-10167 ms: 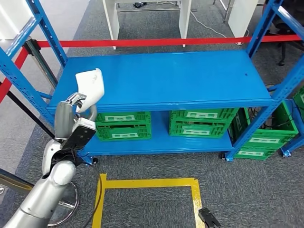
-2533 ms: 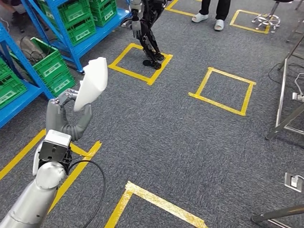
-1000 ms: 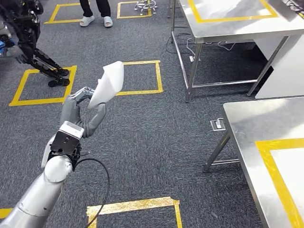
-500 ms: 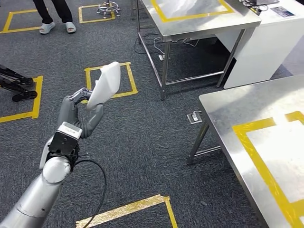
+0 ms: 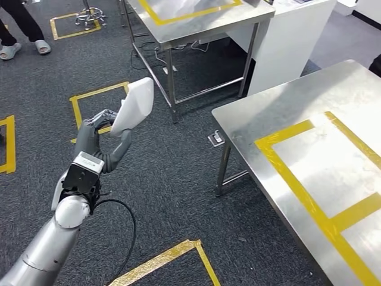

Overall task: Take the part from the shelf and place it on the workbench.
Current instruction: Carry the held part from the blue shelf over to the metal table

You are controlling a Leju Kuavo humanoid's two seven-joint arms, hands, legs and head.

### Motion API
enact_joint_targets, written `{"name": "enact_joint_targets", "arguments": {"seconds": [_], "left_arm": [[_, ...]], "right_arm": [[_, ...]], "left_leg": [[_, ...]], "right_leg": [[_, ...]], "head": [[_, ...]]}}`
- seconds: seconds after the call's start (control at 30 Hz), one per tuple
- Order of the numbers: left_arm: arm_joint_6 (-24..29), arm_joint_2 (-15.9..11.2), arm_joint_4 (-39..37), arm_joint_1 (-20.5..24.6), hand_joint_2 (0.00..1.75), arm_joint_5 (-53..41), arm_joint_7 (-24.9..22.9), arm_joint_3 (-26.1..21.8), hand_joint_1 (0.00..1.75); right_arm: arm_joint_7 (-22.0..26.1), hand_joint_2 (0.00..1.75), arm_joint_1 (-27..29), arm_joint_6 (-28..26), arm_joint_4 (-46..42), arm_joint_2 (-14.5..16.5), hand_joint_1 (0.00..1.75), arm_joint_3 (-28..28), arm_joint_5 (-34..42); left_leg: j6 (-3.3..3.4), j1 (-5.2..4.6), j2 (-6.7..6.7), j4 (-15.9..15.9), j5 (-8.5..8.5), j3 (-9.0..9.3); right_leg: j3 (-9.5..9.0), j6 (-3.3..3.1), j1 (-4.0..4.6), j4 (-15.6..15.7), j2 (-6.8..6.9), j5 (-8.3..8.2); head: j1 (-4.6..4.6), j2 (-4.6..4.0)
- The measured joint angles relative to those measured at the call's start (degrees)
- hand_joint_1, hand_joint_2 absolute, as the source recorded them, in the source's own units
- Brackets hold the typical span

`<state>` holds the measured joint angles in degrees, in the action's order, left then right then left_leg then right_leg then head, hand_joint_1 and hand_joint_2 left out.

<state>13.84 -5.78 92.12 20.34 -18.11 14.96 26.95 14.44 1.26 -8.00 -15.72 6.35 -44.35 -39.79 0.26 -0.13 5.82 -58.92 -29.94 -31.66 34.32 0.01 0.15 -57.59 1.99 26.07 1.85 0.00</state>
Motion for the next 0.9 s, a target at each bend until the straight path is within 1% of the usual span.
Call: {"name": "enact_joint_targets", "arguments": {"seconds": [0.03, 0.07, 0.1, 0.13, 0.17, 0.2, 0.23, 0.27, 0.3, 0.33, 0.37, 0.4, 0.43, 0.47, 0.5, 0.53, 0.57, 0.6, 0.63, 0.67, 0.7, 0.73, 0.77, 0.8, 0.83, 0.87, 0.9], "left_arm": [[0.01, -0.05, -0.02, 0.01, 1.75, 0.00, 0.01, -0.04, 1.75], [0.01, -0.14, -0.06, -0.02, 1.75, 0.01, 0.02, -0.08, 1.75], [0.01, -0.23, -0.12, -0.08, 1.75, 0.04, 0.03, -0.10, 1.75], [0.01, -0.30, -0.22, -0.16, 1.75, 0.08, 0.03, -0.10, 1.75], [0.00, -0.33, -0.33, -0.22, 1.75, 0.11, 0.03, -0.10, 1.75], [0.00, -0.34, -0.43, -0.23, 1.75, 0.13, 0.03, -0.10, 1.75], [0.00, -0.34, -0.50, -0.21, 1.75, 0.13, 0.03, -0.10, 1.75], [0.00, -0.36, -0.54, -0.15, 1.75, 0.13, 0.03, -0.12, 1.75], [0.00, -0.39, -0.57, -0.10, 1.75, 0.13, 0.03, -0.13, 1.75], [0.00, -0.42, -0.61, -0.05, 1.75, 0.14, 0.04, -0.14, 1.75], [0.00, -0.43, -0.64, -0.02, 1.75, 0.14, 0.03, -0.14, 1.75], [0.00, -0.39, -0.68, 0.01, 1.75, 0.15, 0.03, -0.13, 1.75], [0.00, -0.33, -0.70, 0.06, 1.75, 0.15, 0.02, -0.11, 1.75], [0.00, -0.27, -0.72, 0.13, 1.75, 0.16, 0.01, -0.11, 1.75], [0.00, -0.19, -0.73, 0.22, 1.75, 0.17, 0.02, -0.11, 1.75], [0.00, -0.15, -0.75, 0.29, 1.75, 0.18, 0.03, -0.13, 1.75], [0.00, -0.11, -0.79, 0.33, 1.75, 0.19, 0.04, -0.15, 1.75], [0.00, -0.09, -0.85, 0.33, 1.75, 0.19, 0.06, -0.16, 1.75], [-0.01, -0.09, -0.93, 0.32, 1.75, 0.19, 0.06, -0.16, 1.75], [-0.01, -0.08, -1.05, 0.31, 1.75, 0.19, 0.05, -0.15, 1.75], [-0.02, -0.04, -1.16, 0.33, 1.75, 0.19, 0.05, -0.13, 1.75], [-0.02, 0.01, -1.25, 0.38, 1.75, 0.19, 0.05, -0.12, 1.75], [-0.01, 0.07, -1.31, 0.47, 1.75, 0.19, 0.03, -0.11, 1.75], [-0.01, 0.13, -1.34, 0.58, 1.75, 0.19, 0.02, -0.12, 1.75], [0.02, 0.16, -1.36, 0.77, 1.75, 0.19, -0.01, -0.13, 1.75], [0.03, 0.19, -1.39, 0.94, 1.75, 0.19, -0.03, -0.13, 1.75], [0.05, 0.23, -1.45, 1.09, 1.75, 0.19, -0.05, -0.11, 1.75]], "right_arm": [[-0.02, 0.00, -0.01, -0.01, 0.00, 0.01, 0.00, 0.00, -0.01], [-0.03, 0.00, -0.07, -0.01, 0.00, 0.02, 0.00, 0.00, -0.01], [-0.03, 0.00, -0.18, -0.01, 0.00, 0.02, 0.00, 0.00, -0.01], [-0.02, 0.00, -0.26, -0.01, 0.00, 0.01, 0.00, 0.00, -0.02], [-0.02, 0.00, -0.27, -0.01, 0.00, 0.01, 0.00, 0.00, -0.03], [-0.02, 0.00, -0.25, 0.01, 0.00, 0.01, 0.00, 0.00, -0.04], [-0.02, 0.00, -0.19, 0.02, 0.00, 0.02, 0.00, 0.00, -0.07], [-0.03, 0.00, -0.15, 0.03, 0.00, 0.05, 0.00, 0.00, -0.10], [-0.03, 0.00, -0.15, 0.04, 0.00, 0.08, 0.00, 0.00, -0.13], [-0.03, 0.00, -0.18, 0.04, 0.00, 0.10, 0.00, 0.00, -0.15], [-0.02, 0.00, -0.22, 0.04, 0.00, 0.11, 0.00, 0.00, -0.17], [-0.02, 0.00, -0.20, 0.03, 0.00, 0.11, 0.00, 0.00, -0.17], [-0.01, 0.00, -0.09, 0.03, 0.00, 0.10, 0.00, -0.01, -0.17], [-0.01, 0.00, 0.08, 0.02, 0.00, 0.10, 0.00, -0.02, -0.18], [-0.02, 0.00, 0.22, 0.02, 0.00, 0.10, 0.00, -0.03, -0.19], [-0.02, 0.00, 0.25, 0.01, 0.00, 0.10, 0.00, -0.06, -0.19], [-0.02, 0.00, 0.16, 0.01, 0.00, 0.10, 0.00, -0.09, -0.20], [-0.02, 0.00, 0.02, 0.02, 0.00, 0.12, 0.00, -0.13, -0.20], [-0.02, 0.00, -0.11, 0.04, 0.00, 0.15, 0.00, -0.16, -0.21], [-0.05, 0.00, -0.17, 0.07, 0.00, 0.19, 0.00, -0.22, -0.22], [-0.15, 0.00, -0.15, 0.09, 0.00, 0.21, 0.00, -0.28, -0.22], [-0.31, 0.00, -0.10, 0.12, 0.00, 0.23, 0.00, -0.39, -0.17], [-0.54, 0.00, -0.07, 0.19, 0.00, 0.23, 0.00, -0.55, -0.09], [-0.80, 0.00, -0.09, 0.33, 0.00, 0.23, 0.00, -0.73, 0.03], [-1.05, 0.00, -0.18, 0.55, 0.00, 0.23, 0.00, -0.94, 0.23], [-1.39, 0.00, -0.30, 0.89, 0.00, 0.26, 0.00, -1.18, 0.60], [-1.77, 0.00, -0.39, 1.38, 0.00, 0.28, 0.00, -1.48, 1.19]], "left_leg": [[-0.24, 0.15, -1.57, -2.18, -1.42, -0.85], [-0.40, 0.35, -3.41, -5.57, -3.25, -2.24], [-0.52, 0.47, -4.56, -9.61, -5.09, -4.04], [-0.63, 0.57, -5.08, -13.10, -6.32, -5.68], [-0.71, 0.65, -5.28, -15.04, -6.52, -6.67], [-0.75, 0.73, -5.37, -14.84, -5.58, -6.72], [-0.75, 0.83, -5.60, -12.45, -3.67, -5.77], [-0.72, 0.99, -6.38, -8.67, -1.37, -4.20], [-0.66, 1.15, -7.66, -4.96, 0.29, -2.62], [-0.57, 1.25, -8.79, -2.06, 1.27, -1.40], [-0.44, 1.26, -9.64, -0.45, 1.53, -0.78], [-0.23, 1.14, -9.82, -0.03, 1.29, -0.65], [0.08, 1.06, -9.30, 0.15, 1.33, -0.68], [0.47, 1.05, -8.63, 0.34, 1.51, -0.68], [0.91, 1.06, -7.96, 0.56, 1.69, -0.64], [1.29, 1.09, -7.21, 0.79, 1.86, -0.62], [1.57, 1.02, -6.43, 0.91, 1.93, -0.60], [1.73, 0.89, -5.69, 0.93, 1.92, -0.62], [1.82, 0.76, -4.85, 0.92, 1.88, -0.65], [1.88, 0.66, -3.99, 0.92, 1.82, -0.65], [1.90, 0.60, -3.19, 0.91, 1.77, -0.63], [1.87, 0.56, -2.45, 0.91, 1.70, -0.59], [1.77, 0.52, -1.79, 0.90, 1.62, -0.51], [1.60, 0.43, -1.21, 0.89, 1.51, -0.43], [1.38, 0.28, -0.67, 0.83, 1.38, -0.39], [1.14, 0.12, -0.15, 0.75, 1.27, -0.36], [0.90, -0.01, 0.40, 0.73, 1.20, -0.30]], "right_leg": [[-0.11, -0.29, -0.20, 0.23, -0.64, -0.19], [-0.12, -0.44, -0.30, 0.29, -1.31, -0.27], [-0.11, -0.55, -0.34, 0.28, -2.06, -0.30], [-0.11, -0.60, -0.35, 0.23, -2.91, -0.31], [-0.11, -0.60, -0.35, 0.16, -3.78, -0.30], [-0.12, -0.58, -0.36, 0.05, -4.65, -0.30], [-0.13, -0.51, -0.40, -0.10, -5.50, -0.27], [-0.11, -0.37, -0.48, -0.30, -6.31, -0.21], [0.05, -0.10, -0.47, -0.59, -7.09, -0.13], [0.34, 0.25, -0.54, -0.87, -7.83, -0.12], [0.70, 0.66, -0.63, -1.04, -8.46, -0.19], [1.06, 1.09, -0.75, -1.08, -9.06, -0.35], [1.38, 1.48, -0.93, -0.96, -9.64, -0.56], [1.75, 1.78, -0.98, -1.07, -9.33, -0.50], [2.33, 2.02, -0.93, -1.78, -8.18, 0.00], [3.37, 2.23, -0.83, -3.60, -6.50, 1.09], [4.86, 2.36, -0.77, -6.56, -4.52, 2.70], [6.63, 2.51, -0.76, -10.27, -3.20, 4.47], [8.37, 2.63, -0.82, -13.95, -2.61, 5.92], [9.45, 2.68, -0.86, -16.33, -2.37, 6.54], [9.54, 2.70, -0.88, -16.74, -2.23, 6.20], [8.41, 2.66, -0.87, -14.81, -1.99, 4.89], [6.30, 2.56, -0.82, -11.07, -1.30, 3.05], [4.03, 2.44, -0.58, -6.97, 0.04, 1.75], [2.13, 2.13, -0.35, -3.65, 1.07, 0.81], [1.04, 1.81, -0.10, -1.69, 1.79, 0.47], [0.73, 1.47, 0.15, -1.04, 1.88, 0.59]], "head": [[-0.14, 0.00], [-0.28, 0.00], [-0.39, 0.00], [-0.42, 0.00], [-0.44, 0.00], [-0.43, 0.00], [-0.44, 0.00], [-0.46, 0.00], [-0.46, 0.00], [-0.45, 0.00], [-0.42, 0.00], [-0.42, 0.00], [-0.40, 0.00], [-0.39, 0.00], [-0.24, 0.00], [-0.04, 0.00], [0.11, 0.00], [0.27, 0.00], [0.27, 0.00], [0.27, 0.00], [0.28, 0.00], [0.28, 0.00], [0.28, 0.00], [0.29, 0.00], [0.25, 0.00], [0.23, 0.00], [0.20, 0.00]]}}
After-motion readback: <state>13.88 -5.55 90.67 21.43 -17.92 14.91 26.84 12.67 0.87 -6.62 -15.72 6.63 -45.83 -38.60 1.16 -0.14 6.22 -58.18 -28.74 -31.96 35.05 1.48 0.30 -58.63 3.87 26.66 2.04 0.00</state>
